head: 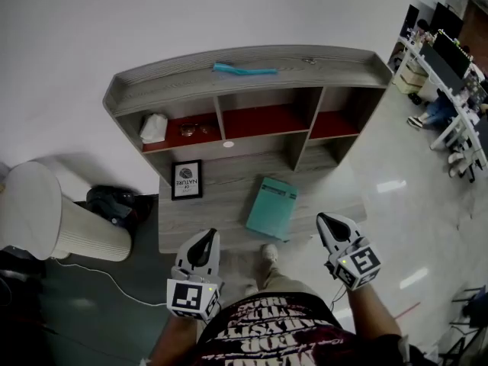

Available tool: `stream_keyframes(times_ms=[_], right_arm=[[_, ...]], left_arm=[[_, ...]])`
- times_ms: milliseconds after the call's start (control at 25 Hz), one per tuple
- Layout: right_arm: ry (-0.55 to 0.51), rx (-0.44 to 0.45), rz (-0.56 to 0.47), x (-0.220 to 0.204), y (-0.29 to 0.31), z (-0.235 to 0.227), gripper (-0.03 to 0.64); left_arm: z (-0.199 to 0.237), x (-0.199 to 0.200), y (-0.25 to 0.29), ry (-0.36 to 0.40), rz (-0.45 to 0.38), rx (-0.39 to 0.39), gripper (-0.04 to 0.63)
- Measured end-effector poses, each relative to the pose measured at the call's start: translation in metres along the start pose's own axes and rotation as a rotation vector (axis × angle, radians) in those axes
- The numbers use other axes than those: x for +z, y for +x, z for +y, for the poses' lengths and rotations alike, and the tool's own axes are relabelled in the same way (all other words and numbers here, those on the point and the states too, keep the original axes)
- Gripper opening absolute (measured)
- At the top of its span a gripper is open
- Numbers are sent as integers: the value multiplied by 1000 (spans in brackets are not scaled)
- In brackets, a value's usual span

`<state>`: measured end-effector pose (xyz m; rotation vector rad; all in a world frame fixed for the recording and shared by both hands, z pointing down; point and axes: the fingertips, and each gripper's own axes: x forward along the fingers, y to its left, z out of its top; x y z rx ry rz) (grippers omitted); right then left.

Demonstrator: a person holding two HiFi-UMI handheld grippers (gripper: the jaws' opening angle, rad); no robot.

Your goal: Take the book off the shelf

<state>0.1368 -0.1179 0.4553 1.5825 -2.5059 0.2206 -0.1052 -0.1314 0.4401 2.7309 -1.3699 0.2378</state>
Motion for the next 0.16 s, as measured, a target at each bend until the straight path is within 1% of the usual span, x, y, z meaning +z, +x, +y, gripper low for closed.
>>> stream_keyframes(times_ms=[160], right_arm=[[-10,7,19,-9,0,-1,3]], left_arm=[[-5,-13,8,-15,32,-12,6]])
